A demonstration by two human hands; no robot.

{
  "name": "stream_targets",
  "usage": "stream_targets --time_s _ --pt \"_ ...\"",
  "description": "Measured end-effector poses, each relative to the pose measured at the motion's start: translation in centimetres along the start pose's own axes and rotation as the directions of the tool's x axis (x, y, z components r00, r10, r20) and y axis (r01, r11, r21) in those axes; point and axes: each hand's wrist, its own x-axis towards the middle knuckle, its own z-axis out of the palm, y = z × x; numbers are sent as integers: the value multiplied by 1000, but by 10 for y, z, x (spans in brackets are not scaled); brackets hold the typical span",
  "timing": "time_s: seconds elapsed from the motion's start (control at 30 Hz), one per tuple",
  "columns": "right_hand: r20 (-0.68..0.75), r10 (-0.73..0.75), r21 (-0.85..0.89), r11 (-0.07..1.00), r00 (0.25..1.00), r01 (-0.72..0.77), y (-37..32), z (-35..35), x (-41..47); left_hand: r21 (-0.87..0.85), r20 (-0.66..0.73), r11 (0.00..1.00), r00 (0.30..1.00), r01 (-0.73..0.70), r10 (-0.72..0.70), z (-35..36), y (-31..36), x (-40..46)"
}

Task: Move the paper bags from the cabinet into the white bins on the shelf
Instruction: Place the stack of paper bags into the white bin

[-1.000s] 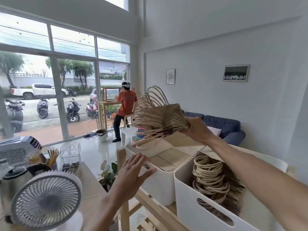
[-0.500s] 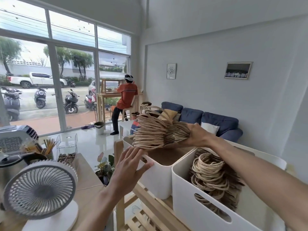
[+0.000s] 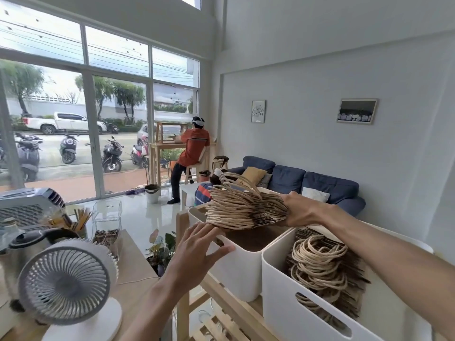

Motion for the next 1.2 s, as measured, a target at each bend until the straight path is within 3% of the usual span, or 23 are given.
stream_targets --time_s 0.17,0.33,0.47,0.6,0.73,0.83,0.9,0.97,1.1,1.2 --pt "165 133 -49 991 977 -127 -8 0 7 -44 -12 999 1000 18 -19 0 -6 -1" --pt "470 400 -255 915 787 -313 -13 -2 29 -56 -44 998 999 -25 23 4 -2 -3" --pt "477 562 -404 823 676 -399 -10 0 37 -158 -132 986 990 -60 39 -1 -2 -4" --pt "518 498 -383 862 696 -331 -16 -1 36 -137 -229 986 971 -96 62 -7 -3 -5" --pt "526 528 -390 846 667 -362 -28 -10 32 -104 -169 992 984 -71 53 -14 -6 -1" --pt "599 458 -195 879 657 -435 -38 -21 26 15 -43 997 996 -72 73 -18 -7 7" --pt "598 350 -7 902 722 -432 -48 -27 24 70 7 994 997 -82 82 -20 -9 13" --pt "567 260 71 930 781 -361 -63 -25 23 2 41 996 996 -85 85 -23 -13 17" --pt "455 284 -155 958 844 -239 -83 9 27 -103 93 989 989 -105 115 -27 -21 27" --pt "451 316 -175 948 834 -265 -86 26 31 -67 153 990 979 -127 136 -33 -22 36"
